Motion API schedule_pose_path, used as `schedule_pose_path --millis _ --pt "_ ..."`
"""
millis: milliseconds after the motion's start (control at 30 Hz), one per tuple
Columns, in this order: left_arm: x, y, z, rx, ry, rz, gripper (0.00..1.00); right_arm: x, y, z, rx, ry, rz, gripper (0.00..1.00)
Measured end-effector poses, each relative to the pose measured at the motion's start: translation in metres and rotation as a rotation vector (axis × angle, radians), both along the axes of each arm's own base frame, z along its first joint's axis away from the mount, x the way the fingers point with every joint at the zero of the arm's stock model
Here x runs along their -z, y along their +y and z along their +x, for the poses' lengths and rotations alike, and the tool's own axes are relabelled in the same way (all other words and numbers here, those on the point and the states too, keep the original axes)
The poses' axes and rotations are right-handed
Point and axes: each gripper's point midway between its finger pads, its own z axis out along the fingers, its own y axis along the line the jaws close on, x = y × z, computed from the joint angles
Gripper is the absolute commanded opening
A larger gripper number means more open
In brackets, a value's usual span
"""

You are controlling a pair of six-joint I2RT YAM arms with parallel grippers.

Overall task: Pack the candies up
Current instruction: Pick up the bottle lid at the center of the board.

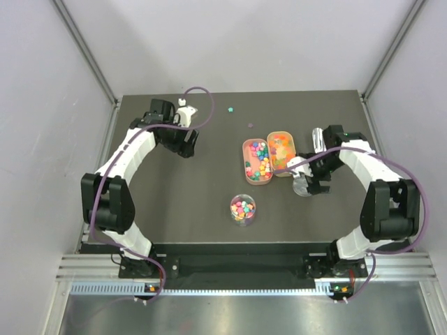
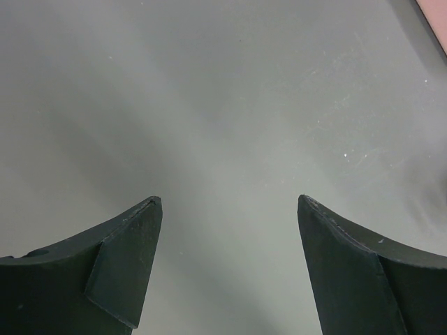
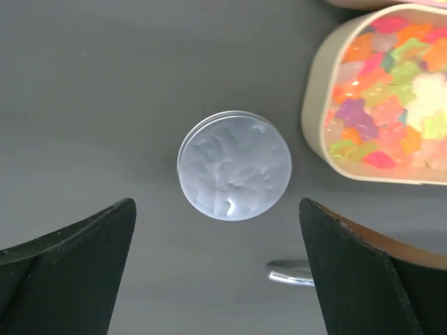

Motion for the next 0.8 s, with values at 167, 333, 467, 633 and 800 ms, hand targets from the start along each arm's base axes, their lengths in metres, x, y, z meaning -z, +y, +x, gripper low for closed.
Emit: schedule_pose_path --millis 167,333,467,633,800 --pt "0.000 0.001 -0.002 0.002 -0.002 0.004 0.83 0.018 -0.003 0.002 -0.040 0.027 -0.030 1.00" --pt "0.001 0.002 -0.002 0.003 -0.002 0.010 0.83 0.039 -0.005 0.008 -0.040 0.069 -0.047 1.00" --pt "0.003 0.002 -0.003 0.003 0.002 0.013 0.83 0.047 -0.007 0.013 -0.038 0.083 -0.058 1.00" --pt "0.003 0.003 -0.003 0.004 0.001 0.015 0.83 0.051 -0.007 0.021 -0.022 0.088 -0.064 1.00" --pt "0.003 0.003 -0.003 0.005 0.003 0.016 0.83 0.052 -0.008 0.030 -0.012 0.085 -0.070 1.00"
